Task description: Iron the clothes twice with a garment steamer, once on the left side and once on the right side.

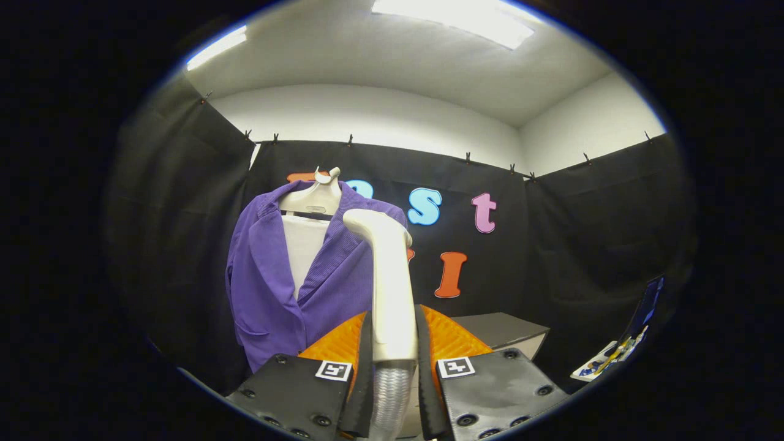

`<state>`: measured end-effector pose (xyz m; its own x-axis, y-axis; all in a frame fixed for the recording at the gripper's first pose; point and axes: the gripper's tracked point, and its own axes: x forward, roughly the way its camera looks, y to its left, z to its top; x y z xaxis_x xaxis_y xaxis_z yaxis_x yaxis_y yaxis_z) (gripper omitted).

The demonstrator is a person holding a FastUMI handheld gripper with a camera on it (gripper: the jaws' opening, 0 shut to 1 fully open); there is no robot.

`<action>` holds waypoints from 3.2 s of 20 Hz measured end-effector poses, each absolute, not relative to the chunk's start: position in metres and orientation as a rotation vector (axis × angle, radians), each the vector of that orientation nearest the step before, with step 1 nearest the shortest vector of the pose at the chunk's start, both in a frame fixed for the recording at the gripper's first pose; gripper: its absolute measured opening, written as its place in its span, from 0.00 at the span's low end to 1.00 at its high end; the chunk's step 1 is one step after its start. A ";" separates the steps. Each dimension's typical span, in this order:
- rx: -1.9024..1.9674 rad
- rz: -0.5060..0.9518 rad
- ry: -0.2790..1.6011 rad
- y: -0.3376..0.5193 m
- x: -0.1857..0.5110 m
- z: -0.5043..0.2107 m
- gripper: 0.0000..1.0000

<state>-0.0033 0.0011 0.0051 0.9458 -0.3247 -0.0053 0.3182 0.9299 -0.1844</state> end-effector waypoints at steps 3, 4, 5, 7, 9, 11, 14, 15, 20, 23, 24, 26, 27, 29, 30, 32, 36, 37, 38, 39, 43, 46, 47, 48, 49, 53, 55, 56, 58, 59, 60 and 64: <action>-0.212 -0.340 0.027 0.001 0.000 -0.006 0.38; -0.211 -0.340 0.021 0.001 0.003 -0.007 0.38; -0.209 -0.338 0.017 0.002 0.006 -0.008 0.38; -0.211 -0.331 0.019 0.004 0.012 -0.009 0.38; -0.219 -0.330 0.025 0.006 0.017 -0.013 0.38; -0.230 -0.323 0.033 0.009 0.024 -0.018 0.38; -0.241 -0.294 0.041 0.018 0.037 -0.026 0.38; -0.246 -0.287 0.043 0.021 0.040 -0.028 0.38; -0.274 -0.264 0.063 0.027 0.059 -0.041 0.38; -0.287 -0.266 0.093 0.026 0.067 -0.054 0.38; -0.291 -0.269 0.095 0.024 0.068 -0.057 0.38; -0.292 -0.271 0.092 0.025 0.068 -0.058 0.38; -0.298 -0.273 0.097 0.025 0.068 -0.061 0.38; -0.322 -0.278 0.107 0.025 0.069 -0.064 0.38; -0.325 -0.278 0.113 0.025 0.068 -0.068 0.38; -0.323 -0.272 0.119 0.026 0.067 -0.075 0.38; -0.335 -0.263 0.142 0.028 0.058 -0.094 0.38; -0.339 -0.261 0.148 0.029 0.055 -0.099 0.38; -0.342 -0.261 0.151 0.029 0.052 -0.104 0.38; -0.344 -0.259 0.156 0.029 0.050 -0.110 0.38; -0.361 -0.250 0.191 0.030 0.039 -0.138 0.38; -0.347 -0.250 0.205 0.029 0.031 -0.155 0.38; -0.342 -0.251 0.209 0.029 0.029 -0.160 0.38; -0.345 -0.252 0.216 0.028 0.027 -0.165 0.38; -0.353 -0.252 0.224 0.028 0.025 -0.171 0.38; -0.369 -0.242 0.254 0.029 0.014 -0.196 0.38; -0.376 -0.240 0.274 0.029 0.009 -0.210 0.38; -0.386 -0.242 0.283 0.029 0.006 -0.215 0.38; -0.401 -0.242 0.300 0.029 0.000 -0.225 0.38; -0.400 -0.240 0.305 0.031 -0.003 -0.230 0.38; -0.395 -0.238 0.313 0.031 -0.005 -0.235 0.38; -0.383 -0.241 0.347 0.031 -0.018 -0.260 0.38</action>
<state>-0.0179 0.0314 -0.2596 0.9132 -0.2929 -0.2833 0.1635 0.9002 -0.4036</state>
